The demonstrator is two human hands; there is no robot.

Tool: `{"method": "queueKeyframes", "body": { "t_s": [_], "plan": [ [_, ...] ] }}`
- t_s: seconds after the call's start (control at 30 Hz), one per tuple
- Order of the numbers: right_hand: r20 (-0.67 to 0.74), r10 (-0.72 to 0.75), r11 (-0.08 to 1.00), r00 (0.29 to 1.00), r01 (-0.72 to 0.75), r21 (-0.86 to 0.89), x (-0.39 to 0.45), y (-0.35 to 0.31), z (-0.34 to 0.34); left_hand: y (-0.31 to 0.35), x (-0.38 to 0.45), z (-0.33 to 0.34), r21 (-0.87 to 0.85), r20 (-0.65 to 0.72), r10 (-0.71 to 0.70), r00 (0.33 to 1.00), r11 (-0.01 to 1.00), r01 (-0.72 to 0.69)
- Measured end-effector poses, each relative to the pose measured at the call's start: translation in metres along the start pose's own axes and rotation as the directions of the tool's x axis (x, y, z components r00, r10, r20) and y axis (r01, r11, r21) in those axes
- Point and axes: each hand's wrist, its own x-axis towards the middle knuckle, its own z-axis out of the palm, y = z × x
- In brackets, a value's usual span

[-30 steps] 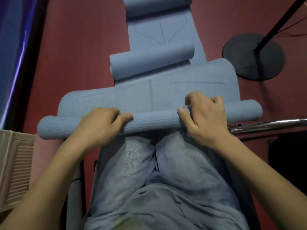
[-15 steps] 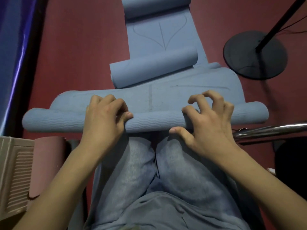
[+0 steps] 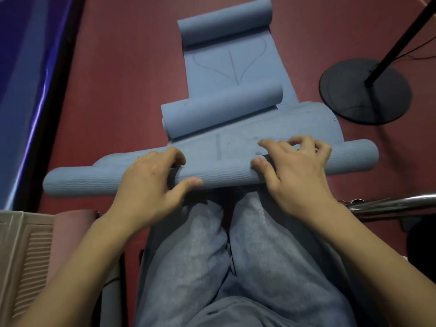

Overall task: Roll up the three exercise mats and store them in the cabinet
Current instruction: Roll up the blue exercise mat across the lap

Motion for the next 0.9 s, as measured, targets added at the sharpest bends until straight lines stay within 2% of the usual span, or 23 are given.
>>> {"method": "queueKeyframes", "body": {
  "t_s": [0.1,0.2,0.27,0.33,0.43,0.53,0.63,0.73,0.8,0.9],
  "plan": [
    [0.045,0.056,0.998,0.997,-0.057,0.015,0.019,-0.004,0.001,-0.003,0.014,-0.001,0.015,0.050,0.004,0.999,1.000,-0.005],
    [0.178,0.031,1.000,0.984,-0.030,-0.008,0.036,-0.004,-0.005,-0.013,0.030,-0.002,0.008,0.101,-0.021,0.995,1.000,0.020],
    [0.266,-0.046,0.999,0.963,0.044,0.014,0.039,-0.002,-0.013,-0.020,0.036,-0.002,-0.032,0.148,-0.033,0.988,0.999,0.038],
    [0.317,-0.136,0.984,0.938,0.166,-0.068,0.037,-0.002,-0.020,-0.026,0.042,-0.001,-0.028,0.184,-0.040,0.982,0.999,0.046],
    [0.356,-0.142,0.953,0.924,0.225,-0.205,0.034,-0.008,-0.025,-0.026,0.054,-0.002,-0.031,0.242,-0.070,0.968,0.996,0.080],
    [0.368,-0.090,0.964,0.926,0.174,-0.202,0.037,-0.014,-0.025,-0.025,0.065,-0.004,-0.068,0.319,-0.092,0.943,0.991,0.119],
    [0.359,-0.098,0.962,0.928,0.181,-0.205,0.041,-0.018,-0.023,-0.024,0.069,-0.005,-0.106,0.385,-0.096,0.918,0.983,0.147],
    [0.355,-0.105,0.975,0.929,0.167,-0.148,0.043,-0.013,-0.020,-0.027,0.063,-0.001,-0.117,0.311,-0.074,0.948,0.986,0.116],
    [0.358,-0.104,0.981,0.928,0.154,-0.114,0.045,-0.010,-0.018,-0.030,0.055,0.008,-0.098,0.178,-0.016,0.984,0.995,0.033],
    [0.367,-0.110,0.986,0.924,0.147,-0.073,0.050,-0.009,-0.015,-0.033,0.045,0.018,-0.025,0.026,-0.014,1.000,1.000,0.015]
  ]
}}
